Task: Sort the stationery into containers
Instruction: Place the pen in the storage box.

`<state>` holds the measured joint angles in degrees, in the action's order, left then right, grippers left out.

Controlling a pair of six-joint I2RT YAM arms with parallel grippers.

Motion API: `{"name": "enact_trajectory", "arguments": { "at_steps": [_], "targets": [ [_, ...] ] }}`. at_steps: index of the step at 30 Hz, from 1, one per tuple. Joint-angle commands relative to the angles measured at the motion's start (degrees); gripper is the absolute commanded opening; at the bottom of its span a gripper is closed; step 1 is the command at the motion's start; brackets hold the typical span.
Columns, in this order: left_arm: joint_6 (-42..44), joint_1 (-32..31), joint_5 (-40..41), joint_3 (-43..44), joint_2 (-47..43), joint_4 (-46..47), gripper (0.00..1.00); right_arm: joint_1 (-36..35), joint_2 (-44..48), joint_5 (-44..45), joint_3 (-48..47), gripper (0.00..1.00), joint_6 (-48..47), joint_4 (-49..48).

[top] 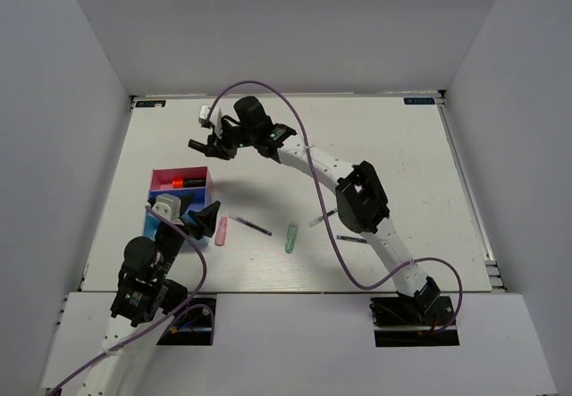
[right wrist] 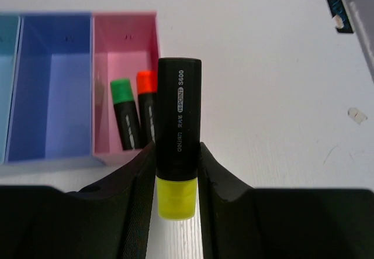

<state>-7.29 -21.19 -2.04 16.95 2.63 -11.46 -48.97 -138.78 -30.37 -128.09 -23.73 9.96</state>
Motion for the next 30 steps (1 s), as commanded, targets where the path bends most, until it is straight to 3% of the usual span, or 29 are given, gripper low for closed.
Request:
{"name": "enact_trajectory", "arguments": {
  "at_steps": [1, 4, 10, 23, 24, 25, 26, 30],
  "targets": [
    [-1.06, -0.08, 3.1, 3.35, 3.33, 5.65, 0.79, -0.69, -1.93, -0.57, -2.78, 0.0, 9.03, -14.95],
    [-0.1, 0.01, 2.84, 6.5, 6.77, 5.15, 0.79, -1.48, -4.47, -2.23, -3.04, 0.0, 17.19, -21.02],
    [1.4, 0.01, 2.13, 10.55, 9.85, 4.0, 0.79, -2.8, -8.6, -2.85, -4.01, 0.0, 23.36, -28.32],
    [2.54, -0.08, 2.13, 12.93, 9.06, -1.28, 0.83, -5.0, -10.9, -1.01, -2.34, 0.0, 24.61, -30.43],
    [2.54, -0.08, 2.13, 12.85, 9.06, -1.89, 0.83, -4.91, -10.81, -0.48, -1.64, 0.09, 24.69, -30.43],
    [2.37, -0.08, 2.13, 12.84, 9.4, -2.33, 0.84, -4.91, -10.72, -0.74, -1.37, 0.35, 24.52, -30.35],
    [2.28, -0.17, 2.13, 13.37, 9.58, -3.03, 0.84, -4.99, -10.9, -1.0, -1.2, 0.48, 24.08, -30.17],
    [1.84, -0.08, 2.13, 14.16, 10.2, -4.88, 0.84, -4.91, -10.72, -1.01, -1.02, 0.54, 24.16, -29.65]
  ]
}}
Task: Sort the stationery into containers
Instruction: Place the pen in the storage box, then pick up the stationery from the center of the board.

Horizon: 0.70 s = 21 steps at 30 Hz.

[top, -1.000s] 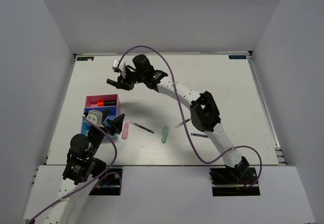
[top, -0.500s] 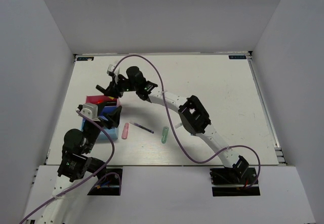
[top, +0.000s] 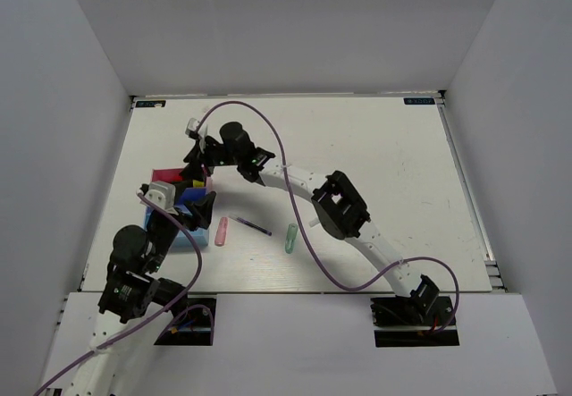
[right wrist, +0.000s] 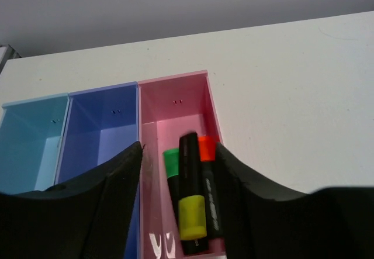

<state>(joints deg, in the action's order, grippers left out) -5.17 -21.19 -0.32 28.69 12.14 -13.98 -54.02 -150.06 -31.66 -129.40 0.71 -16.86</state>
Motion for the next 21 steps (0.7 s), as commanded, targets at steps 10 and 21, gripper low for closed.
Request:
{"name": "enact_trajectory", "arguments": {
  "at_steps": [10, 21],
  "targets": [
    [-0.63, -0.17, -3.19, 6.64, 3.76, -9.38, 0.66, 1.37, 7.66, 6.66, 4.76, 0.12, -2.01, -2.74],
    [-15.13, -0.43, -11.18, 22.54, 30.99, -33.64, 0.27, 12.18, 27.78, 22.8, 13.44, 0.9, -4.48, 43.99]
  ]
}}
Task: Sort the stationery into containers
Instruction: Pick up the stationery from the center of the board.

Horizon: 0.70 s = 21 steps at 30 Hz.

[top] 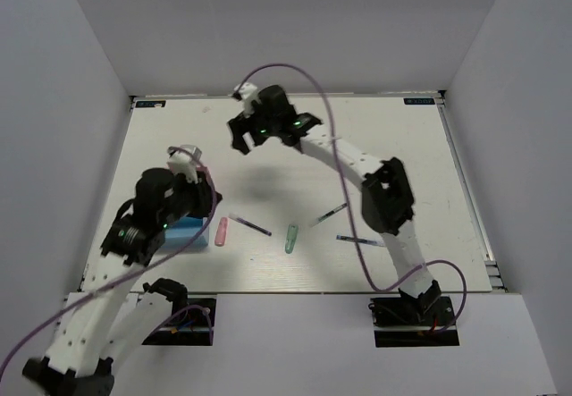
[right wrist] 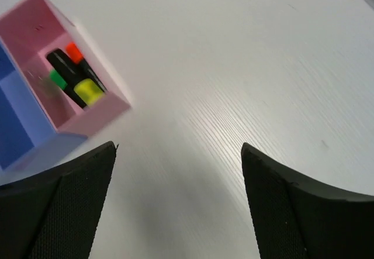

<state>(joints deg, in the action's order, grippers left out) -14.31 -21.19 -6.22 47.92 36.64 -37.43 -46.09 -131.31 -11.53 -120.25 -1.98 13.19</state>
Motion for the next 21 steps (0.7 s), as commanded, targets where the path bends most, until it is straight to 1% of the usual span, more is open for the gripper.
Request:
{"name": "enact_trajectory", "arguments": {
  "at_steps": [1, 2, 3, 4, 5, 6, 7, 8, 9, 10, 11, 12, 13, 14, 15, 16, 18, 19, 20, 21],
  "targets": [
    [-6.26, -1.04, -5.99, 4.19, 13.12, -11.16, 0.38, 5.64, 12.79, 1.7, 9.45, 0.9, -2.67, 15.79],
    [-6.17, -2.53, -6.96, 5.76, 15.45, -13.0, 0.41, 7.57, 16.92, -1.27, 12.11, 0.9, -2.85, 17.03],
    [-6.09, -3.5, -6.62, 6.74, 17.56, -13.37, 0.43, 9.68, 18.87, -4.52, 19.28, 0.83, -3.2, 17.48],
    [-5.74, -6.12, -4.96, 7.09, 22.28, -13.37, 0.45, 10.83, 23.42, -5.77, 21.35, 0.32, -3.12, 19.48],
    [-4.78, -9.19, -3.9, 7.62, 23.55, -13.11, 0.46, 11.62, 26.42, -6.22, 23.37, 0.07, -3.29, 20.29],
    [-4.51, -11.92, -1.37, 7.8, 24.43, -12.06, 0.48, 14.24, 30.19, -6.83, 29.66, 0.0, -3.9, 20.3],
    [-4.16, -13.25, 1.36, 7.71, 26.35, -11.62, 0.5, 15.23, 32.06, -6.49, 31.63, 0.0, -5.13, 20.99],
    [-3.63, -15.52, 2.78, 8.06, 27.77, -11.0, 0.55, 15.67, 33.9, -5.62, 33.13, 0.0, -7.75, 22.48],
    [-3.28, -17.46, 4.36, 8.59, 28.91, -10.48, 0.57, 16.98, 39.93, -4.3, 37.5, 0.0, -8.56, 22.49],
    [-2.58, -18.18, 7.59, 8.77, 29.45, -10.21, 0.6, 18.04, 42.07, -2.03, 41.89, 0.0, -9.61, 22.49],
    [-2.48, -19.49, 8.32, 9.12, 30.67, -9.86, 0.67, 18.83, 44.27, -0.87, 46.89, 0.25, -11.8, 20.58],
    [-2.13, -20.37, 9.11, 9.29, 30.77, -9.59, 0.69, 19.1, 50.47, 0.36, 49.47, 0.44, -13.21, 19.43],
    [-1.43, -20.64, 8.6, 9.47, 30.86, -8.03, 0.69, 19.71, 52.36, 2.89, 54.89, 0.55, -14.18, 18.37],
    [-1.43, -20.91, 8.5, 9.47, 31.12, -7.23, 0.71, 20.33, 55.08, 3.44, 56.16, 0.69, -14.28, 18.28],
    [-1.34, -21.17, 7.81, 9.12, 31.21, -6.44, 0.72, 20.51, 56.06, 4.23, 57.22, 0.73, -14.11, 18.45],
    [-1.34, -21.17, 7.37, 8.95, 31.3, -4.43, 0.72, 21.64, 57.55, 4.5, 59.4, 0.73, -13.58, 18.97],
    [-2.04, -22.05, 9.02, 9.12, 32.87, -4.32, 0.72, 22.26, 58.62, 3.45, 60.47, 0.69, -11.75, 20.38],
    [-2.39, -22.23, 9.99, 10.51, 34.18, -5.62, 0.72, 23.05, 59.4, 2.66, 61.7, 0.67, -11.38, 20.47],
    [-2.57, -23.27, 14.87, 11.05, 35.07, -7.46, 0.72, 23.75, 59.58, 0.56, 63.19, 0.65, -11.03, 20.3],
    [-3.35, -23.28, 16.4, 12.36, 36.64, -8.61, 0.71, 24.02, 59.67, -0.07, 64.77, 0.64, -9.64, 19.34]
  ]
}}
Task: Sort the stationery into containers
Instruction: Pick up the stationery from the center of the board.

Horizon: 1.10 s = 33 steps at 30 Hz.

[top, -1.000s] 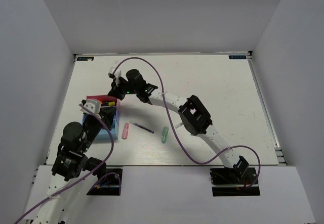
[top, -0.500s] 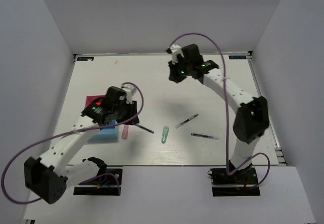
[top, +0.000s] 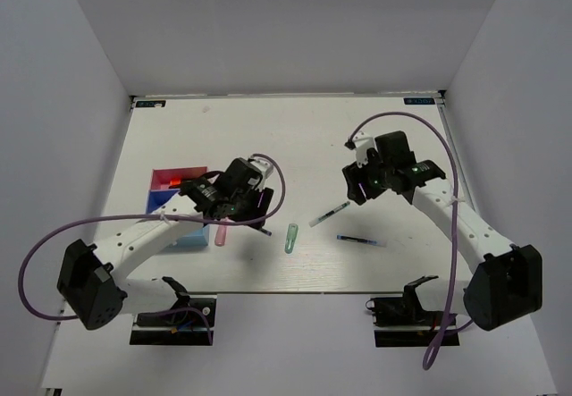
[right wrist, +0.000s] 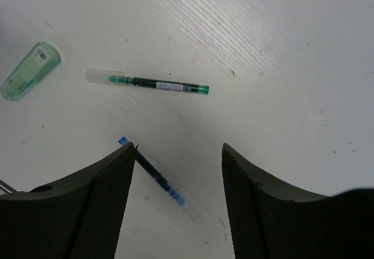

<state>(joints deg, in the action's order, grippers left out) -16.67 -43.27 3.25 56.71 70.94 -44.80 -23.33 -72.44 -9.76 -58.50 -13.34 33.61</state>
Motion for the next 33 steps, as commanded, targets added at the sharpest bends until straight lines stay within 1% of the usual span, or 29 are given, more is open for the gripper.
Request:
{"name": "enact_trajectory", "arguments": {
  "at_steps": [1, 2, 3, 5, 6, 7, 8, 10, 11, 15, 18, 23, 29, 33],
  "targets": [
    [-2.13, -1.29, 8.17, 4.02, 4.1, -2.22, 0.71, 1.79, 1.42, -2.28, 3.74, 0.64, 2.18, -1.61],
    [-3.1, -0.95, 11.49, 4.46, 4.99, -4.66, 0.7, 2.5, 1.6, -3.76, 4.96, 0.62, 2.7, -2.22],
    [-3.11, -0.51, 11.78, 4.38, 6.74, -4.86, 0.7, 3.29, 1.6, -4.38, 5.93, 0.62, 3.49, -3.79],
    [-2.59, 2.04, 10.47, 1.75, 7.46, -2.58, 0.69, 4.17, 1.78, -6.67, 6.64, 0.62, 4.55, -4.6],
    [-2.32, 2.74, 9.33, 1.04, 8.07, -1.71, 0.65, 4.52, 1.69, -7.11, 6.64, 0.62, 4.64, -3.99],
    [-1.01, 5.01, 8.1, -1.49, 8.08, 1.0, 0.64, 4.78, 2.04, -7.9, 6.64, 0.62, 4.64, -3.81],
    [-0.39, 5.73, 7.4, -2.3, 8.08, 2.07, 0.64, 5.4, 2.31, -8.25, 6.73, 0.62, 4.56, -3.72],
    [1.27, 7.39, 7.47, -4.23, 7.73, 3.91, 0.6, 5.84, 3.27, -8.61, 7.17, 0.62, 4.73, -4.07],
    [1.55, 7.75, 9.22, -4.24, 8.07, 3.93, 0.6, 6.36, 3.8, -9.13, 7.87, 0.62, 4.73, -4.6],
    [2.34, 8.63, 11.34, -2.74, 11.06, 0.15, 0.6, 7.33, 3.8, -9.92, 8.49, 0.62, 4.99, -5.22],
    [2.34, 9.08, 10.03, -4.32, 11.59, 1.02, 0.6, 8.12, 3.71, -10.02, 8.4, 0.62, 5.17, -5.21],
    [1.9, 10.66, 10.11, -7.31, 12.47, 2.43, 0.6, 8.92, 4.07, -10.81, 8.75, 0.62, 5.26, -5.48],
    [1.81, 11.1, 12.75, -6.96, 15.01, 2.87, 0.6, 10.06, 4.07, -11.86, 8.93, 0.62, 5.34, -5.48],
    [0.94, 11.01, 13.01, -6.87, 17.04, 2.52, 0.6, 10.94, 4.59, -12.83, 9.11, 0.62, 5.34, -5.48]
  ]
}}
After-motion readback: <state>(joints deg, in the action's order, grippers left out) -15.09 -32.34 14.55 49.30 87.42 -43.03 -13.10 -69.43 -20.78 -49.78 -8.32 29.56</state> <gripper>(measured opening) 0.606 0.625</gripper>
